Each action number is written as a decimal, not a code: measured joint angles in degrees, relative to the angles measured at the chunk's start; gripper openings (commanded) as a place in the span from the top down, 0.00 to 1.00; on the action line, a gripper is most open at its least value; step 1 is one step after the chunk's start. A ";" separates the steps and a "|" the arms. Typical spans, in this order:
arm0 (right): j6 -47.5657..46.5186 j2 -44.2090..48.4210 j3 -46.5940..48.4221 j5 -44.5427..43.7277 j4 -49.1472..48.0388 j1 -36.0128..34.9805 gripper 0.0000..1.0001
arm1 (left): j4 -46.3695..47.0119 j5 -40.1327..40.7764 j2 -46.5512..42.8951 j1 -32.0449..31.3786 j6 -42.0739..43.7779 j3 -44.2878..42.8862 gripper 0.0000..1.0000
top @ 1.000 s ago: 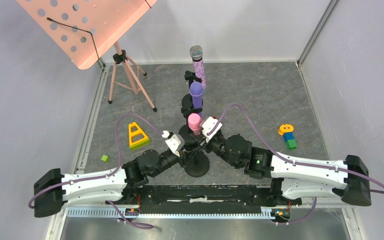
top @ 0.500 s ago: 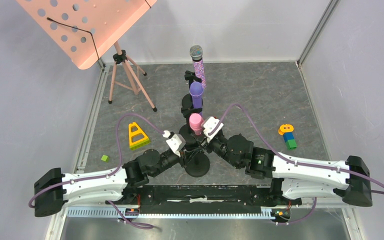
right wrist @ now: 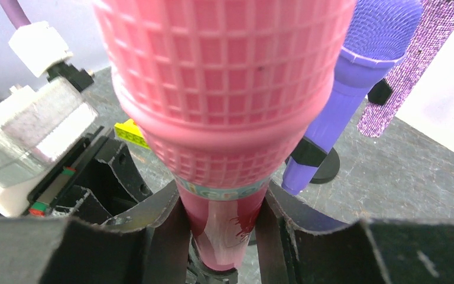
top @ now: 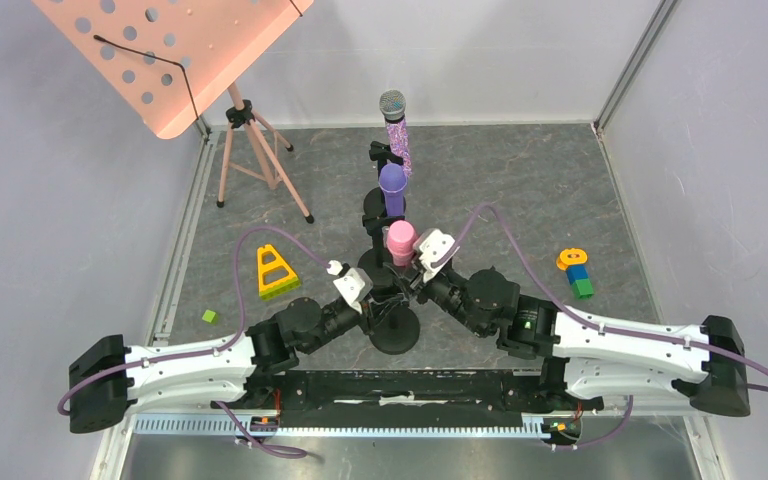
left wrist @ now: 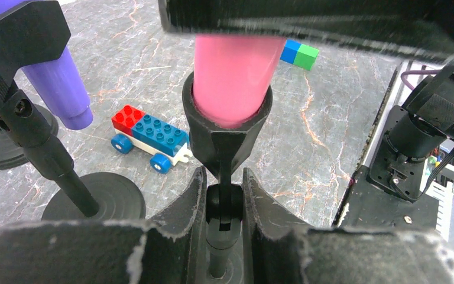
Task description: Remove the microphone from the stand
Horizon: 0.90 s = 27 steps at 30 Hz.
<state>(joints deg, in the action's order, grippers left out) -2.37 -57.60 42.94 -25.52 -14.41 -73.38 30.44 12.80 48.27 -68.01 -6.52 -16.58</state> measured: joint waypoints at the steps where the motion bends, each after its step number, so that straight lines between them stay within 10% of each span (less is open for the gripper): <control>1: 0.07 0.17 0.00 0.00 -0.24 0.00 0.90 | -0.04 0.00 0.02 0.00 0.00 0.00 0.98; 11: 0.39 4.24 0.61 -0.92 -5.25 -0.11 0.90 | -0.33 0.20 0.39 0.00 -0.02 -0.35 0.97; 17: -0.72 7.39 0.81 -4.50 -5.66 -0.11 0.89 | -2.01 0.11 0.26 0.00 -0.04 -1.25 0.61; 27: -2.47 11.30 0.81 -20.70 -0.33 -0.07 0.91 | -11.34 -0.50 -1.53 0.04 -1.05 -2.10 0.40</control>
<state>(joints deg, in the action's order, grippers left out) -4.84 -46.30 43.75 -46.22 -14.74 -73.45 19.09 12.29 46.74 -67.96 -7.57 -18.68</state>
